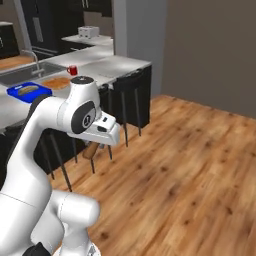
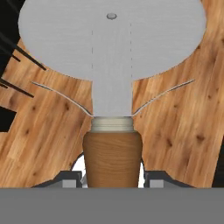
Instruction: Take the pizza cutter from the drawer on the right and place it on the dining counter for cutting.
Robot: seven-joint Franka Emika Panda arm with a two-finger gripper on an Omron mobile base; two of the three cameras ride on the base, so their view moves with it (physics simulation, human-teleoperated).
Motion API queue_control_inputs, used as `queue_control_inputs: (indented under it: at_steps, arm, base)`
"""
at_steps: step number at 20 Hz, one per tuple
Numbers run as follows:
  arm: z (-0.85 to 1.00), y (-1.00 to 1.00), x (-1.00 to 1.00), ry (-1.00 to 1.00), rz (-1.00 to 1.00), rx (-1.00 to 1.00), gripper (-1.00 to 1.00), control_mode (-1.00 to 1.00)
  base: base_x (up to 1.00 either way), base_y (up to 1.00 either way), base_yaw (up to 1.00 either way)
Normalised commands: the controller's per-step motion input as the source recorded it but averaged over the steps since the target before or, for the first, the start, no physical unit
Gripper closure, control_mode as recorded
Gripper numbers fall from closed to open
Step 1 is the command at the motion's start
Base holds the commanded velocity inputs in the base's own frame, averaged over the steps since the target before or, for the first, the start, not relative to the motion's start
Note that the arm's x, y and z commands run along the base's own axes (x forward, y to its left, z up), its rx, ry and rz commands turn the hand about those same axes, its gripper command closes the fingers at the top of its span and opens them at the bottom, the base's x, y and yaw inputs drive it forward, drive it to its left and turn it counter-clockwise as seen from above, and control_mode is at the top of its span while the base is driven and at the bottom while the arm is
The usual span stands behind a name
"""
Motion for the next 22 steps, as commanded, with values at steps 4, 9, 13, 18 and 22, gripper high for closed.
queue_control_inputs:
  at_steps: [4,9,13,18,22]
  arm:
    - [0.00,0.00,0.00,0.00,0.00,0.00,1.00,1.00]
    - [0.00,0.00,0.00,0.00,0.00,0.00,1.00,1.00]
    - [0.00,0.00,0.00,0.00,0.00,0.00,1.00,1.00]
    - [0.00,0.00,0.00,0.00,0.00,0.00,1.00,1.00]
    - [0.00,0.00,0.00,0.00,0.00,0.00,1.00,1.00]
  base:
    - [0.96,-1.00,0.39]
    - [0.92,-1.00,0.40]
    - [0.89,-0.98,0.41]
    - [0.64,-0.61,0.50]
    - [0.67,-0.60,0.56]
